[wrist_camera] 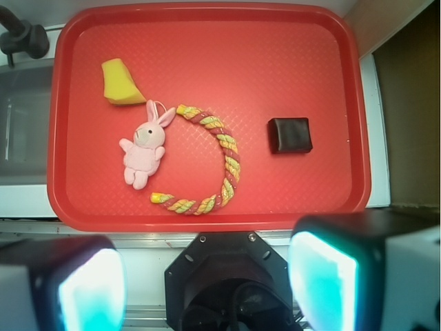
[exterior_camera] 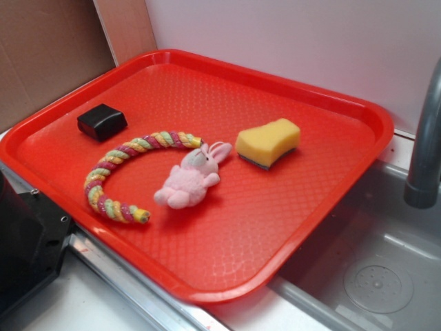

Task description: Grab the multicolored rope.

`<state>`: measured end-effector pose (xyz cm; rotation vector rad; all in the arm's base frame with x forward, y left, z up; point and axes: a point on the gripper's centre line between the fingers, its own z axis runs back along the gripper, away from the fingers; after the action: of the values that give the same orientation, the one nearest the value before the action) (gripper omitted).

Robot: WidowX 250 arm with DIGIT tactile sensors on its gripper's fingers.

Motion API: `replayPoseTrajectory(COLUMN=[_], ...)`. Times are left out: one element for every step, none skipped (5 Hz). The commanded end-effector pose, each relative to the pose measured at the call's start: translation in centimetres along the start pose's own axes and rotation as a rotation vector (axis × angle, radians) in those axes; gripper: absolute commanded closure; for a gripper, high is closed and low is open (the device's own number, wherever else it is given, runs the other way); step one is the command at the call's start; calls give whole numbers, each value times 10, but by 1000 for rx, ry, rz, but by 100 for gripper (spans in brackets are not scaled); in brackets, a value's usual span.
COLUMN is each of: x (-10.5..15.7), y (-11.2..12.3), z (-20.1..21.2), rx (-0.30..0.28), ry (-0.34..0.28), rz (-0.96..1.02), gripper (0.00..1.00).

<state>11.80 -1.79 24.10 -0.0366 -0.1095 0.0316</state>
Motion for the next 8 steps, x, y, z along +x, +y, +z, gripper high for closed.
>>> replayPoseTrajectory(x=[0,-4,-3,-1,9,21,27,33], y=[0,9,25,40,49,49,48,49], z=[0,-19,-46,-74,-114,-154,-179,-203], rx=[0,-44,-55,-59,-53,-20,7,-3], ry=[0,-56,-91,-107,-65,-16,16,54], rz=[0,70,74,76,100,102,96,72], gripper=[0,0,0,0,0,0,0,0])
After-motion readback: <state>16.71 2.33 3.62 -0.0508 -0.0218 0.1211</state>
